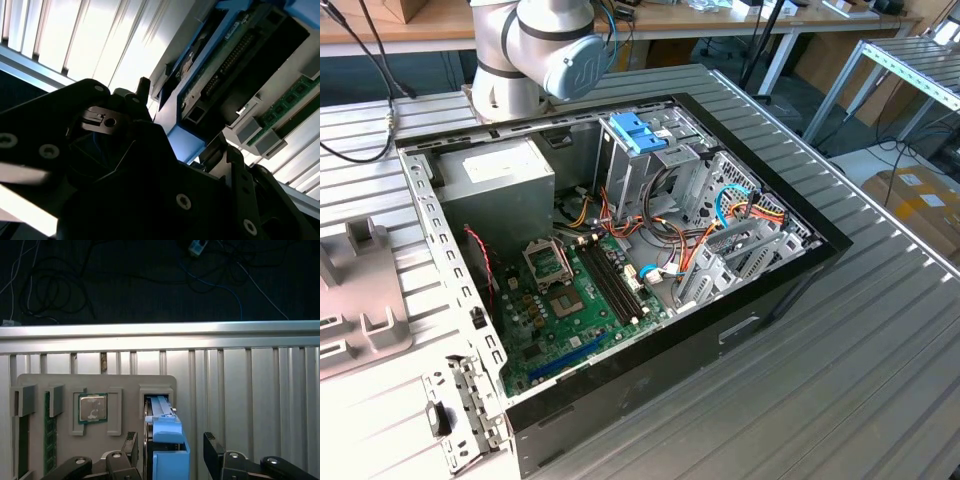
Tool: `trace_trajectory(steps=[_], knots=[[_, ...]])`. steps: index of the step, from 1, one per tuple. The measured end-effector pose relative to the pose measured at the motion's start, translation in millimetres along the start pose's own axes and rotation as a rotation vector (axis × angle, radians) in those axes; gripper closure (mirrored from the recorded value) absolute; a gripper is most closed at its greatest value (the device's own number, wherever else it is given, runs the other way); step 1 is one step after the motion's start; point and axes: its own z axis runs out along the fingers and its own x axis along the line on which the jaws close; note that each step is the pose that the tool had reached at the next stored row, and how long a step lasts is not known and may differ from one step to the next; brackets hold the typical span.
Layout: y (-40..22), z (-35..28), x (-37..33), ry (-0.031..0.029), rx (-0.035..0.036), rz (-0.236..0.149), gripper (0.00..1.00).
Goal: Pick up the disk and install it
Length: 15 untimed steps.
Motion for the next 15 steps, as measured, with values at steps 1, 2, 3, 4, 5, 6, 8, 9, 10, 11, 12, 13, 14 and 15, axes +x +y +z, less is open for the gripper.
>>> trace_trajectory(steps=[1, 2, 3, 4, 5, 6, 8, 9, 10, 11, 12, 13, 14, 15], knots=[[0.0, 0.0, 0.0, 0.0000, 0.0000, 0.000, 0.37], [0.0, 0.1, 0.0, 0.0000, 0.0001, 0.000, 0.37], [0.0, 0.1, 0.0, 0.0000, 0.0001, 0.000, 0.37], [0.0, 0.1, 0.0, 0.0000, 0.0000, 0.000, 0.37], [0.0, 0.1, 0.0, 0.0000, 0.0001, 0.000, 0.37], [0.0, 0.1, 0.0, 0.0000, 0.0001, 0.000, 0.45], [0.0, 0.1, 0.0, 0.0000, 0.0001, 0.000, 0.51], [0.0, 0.0, 0.0, 0.0001, 0.0000, 0.000, 0.57], [0.0, 0.0, 0.0, -0.0001, 0.0000, 0.000, 0.62], [0.0, 0.1, 0.0, 0.0000, 0.0000, 0.000, 0.63], [0.0, 0.1, 0.0, 0.0000, 0.0001, 0.000, 0.63], [0.0, 0.1, 0.0, 0.0000, 0.0001, 0.000, 0.63], [0.0, 0.1, 0.0, 0.0000, 0.0001, 0.000, 0.63], [0.0, 0.1, 0.0, 0.0000, 0.0001, 0.000, 0.63]])
